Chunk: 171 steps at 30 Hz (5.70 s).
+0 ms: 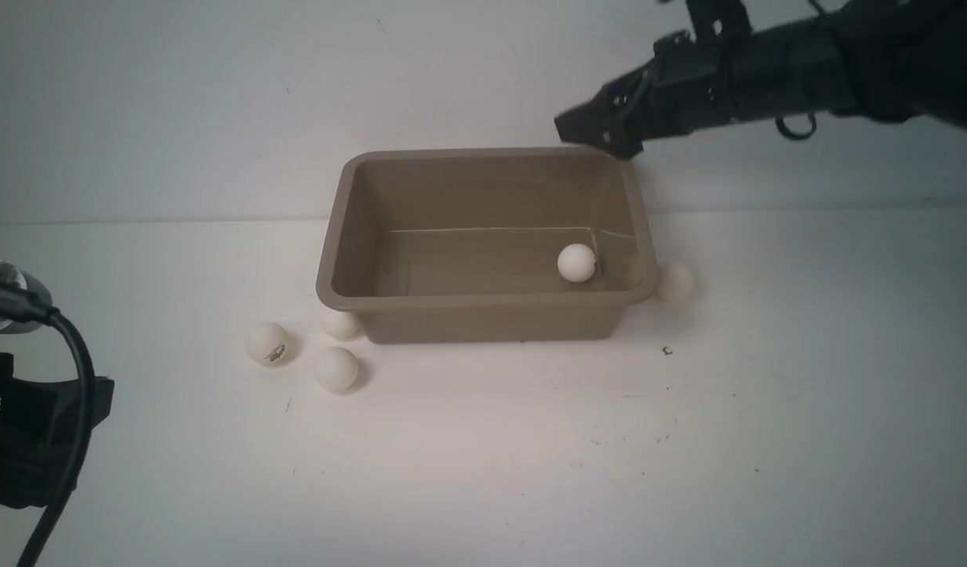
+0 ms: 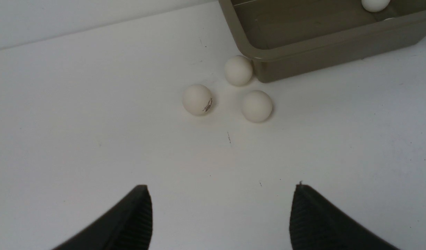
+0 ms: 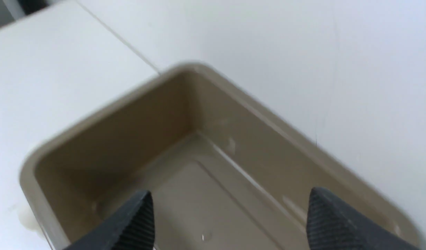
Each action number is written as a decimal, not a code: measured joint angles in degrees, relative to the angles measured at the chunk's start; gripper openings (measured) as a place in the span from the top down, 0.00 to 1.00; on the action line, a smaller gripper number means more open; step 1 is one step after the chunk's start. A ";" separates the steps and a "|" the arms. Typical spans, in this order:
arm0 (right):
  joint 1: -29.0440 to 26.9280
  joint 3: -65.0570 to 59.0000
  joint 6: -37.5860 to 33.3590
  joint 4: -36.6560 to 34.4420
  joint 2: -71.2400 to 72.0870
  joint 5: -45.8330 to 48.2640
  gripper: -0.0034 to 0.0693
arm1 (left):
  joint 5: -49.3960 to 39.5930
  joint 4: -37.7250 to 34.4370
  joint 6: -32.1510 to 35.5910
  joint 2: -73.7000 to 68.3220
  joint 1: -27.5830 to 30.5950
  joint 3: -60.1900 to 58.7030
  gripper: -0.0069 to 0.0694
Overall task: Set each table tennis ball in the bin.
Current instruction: Use the right arm to clamp the table tennis ball closest to it, then use the right arm to put the table tennis ball into the box, then use the left arm to clamp the table tennis ball closest to it
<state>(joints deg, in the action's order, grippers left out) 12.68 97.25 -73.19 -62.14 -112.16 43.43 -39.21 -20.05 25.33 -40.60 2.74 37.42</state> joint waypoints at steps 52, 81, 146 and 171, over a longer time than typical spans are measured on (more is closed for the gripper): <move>-6.23 4.01 25.59 44.84 -8.16 7.79 0.22 | 0.42 0.10 0.04 0.00 0.00 0.00 0.28; -5.29 4.01 19.50 37.86 -16.88 6.41 0.28 | 0.22 -0.07 0.04 0.00 0.00 0.00 0.28; 1.56 15.99 6.00 10.93 -17.80 7.87 0.47 | 0.00 -0.07 0.16 0.00 0.00 0.00 0.28; 0.75 16.60 7.79 18.14 3.64 10.74 0.24 | 3.11 -5.96 11.45 -16.44 0.00 4.51 0.28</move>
<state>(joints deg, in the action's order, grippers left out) 13.43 113.85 -65.40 -44.01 -108.52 54.18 -36.11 -26.01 36.78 -57.03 2.74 41.93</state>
